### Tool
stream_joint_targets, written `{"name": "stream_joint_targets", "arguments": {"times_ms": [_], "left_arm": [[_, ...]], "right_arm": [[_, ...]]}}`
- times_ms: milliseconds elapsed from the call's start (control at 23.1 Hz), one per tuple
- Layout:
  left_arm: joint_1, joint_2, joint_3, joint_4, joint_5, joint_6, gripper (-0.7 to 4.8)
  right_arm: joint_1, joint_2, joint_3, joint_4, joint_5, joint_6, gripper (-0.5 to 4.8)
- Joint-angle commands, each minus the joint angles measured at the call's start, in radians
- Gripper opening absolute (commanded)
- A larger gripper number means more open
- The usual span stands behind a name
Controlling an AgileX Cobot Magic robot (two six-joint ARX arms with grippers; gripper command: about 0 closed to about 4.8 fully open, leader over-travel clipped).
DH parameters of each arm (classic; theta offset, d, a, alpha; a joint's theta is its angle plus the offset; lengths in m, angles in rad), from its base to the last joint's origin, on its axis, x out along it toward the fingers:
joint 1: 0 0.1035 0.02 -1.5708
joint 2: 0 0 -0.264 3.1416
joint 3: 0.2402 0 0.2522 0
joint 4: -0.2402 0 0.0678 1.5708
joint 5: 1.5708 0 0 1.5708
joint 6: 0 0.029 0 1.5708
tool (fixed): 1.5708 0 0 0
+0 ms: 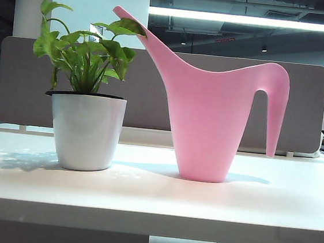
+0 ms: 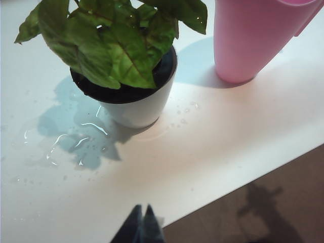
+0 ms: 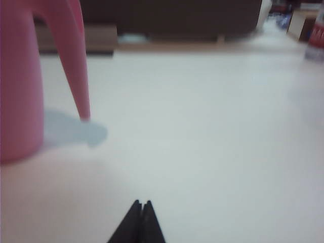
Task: Pick up the watering can from the table, water the potted plant, and put the can back.
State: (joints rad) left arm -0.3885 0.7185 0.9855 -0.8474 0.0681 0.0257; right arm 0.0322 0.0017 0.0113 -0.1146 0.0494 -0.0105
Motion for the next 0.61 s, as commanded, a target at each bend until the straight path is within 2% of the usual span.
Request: {"name": "stream_joint_targets", "arguments": {"times_ms": [43,173,216,346,476,606], "left_arm": [[0.001,-0.002,0.004,0.018,0.003,0.001,0.03],[0.001,-0.002,0.004,0.018,0.003,0.001,0.03],[0.001,-0.002,0.004,0.018,0.003,0.001,0.03],[0.001,-0.002,0.004,0.018,0.003,0.001,0.03],[0.001,-0.002,0.004,0.018,0.003,0.001,0.03],[0.001,-0.002,0.004,0.018,0.003,0.001,0.03]], "right_arm": [[-0.002,-0.001,0.124,0.269,0.061,0.014,-0.02],[-0.002,0.023,0.298,0.317,0.185,-0.033,-0.02],[-0.002,0.077,0.402,0.307,0.212,-0.109,-0.02],[-0.002,0.27,0.6,0.389,0.214,-0.116,-0.01],[-0.002,0.438,0.711,0.533,0.214,-0.117,-0.01],[-0.002,0.611,0.82,0.597,0.215,-0.114,-0.01]]}}
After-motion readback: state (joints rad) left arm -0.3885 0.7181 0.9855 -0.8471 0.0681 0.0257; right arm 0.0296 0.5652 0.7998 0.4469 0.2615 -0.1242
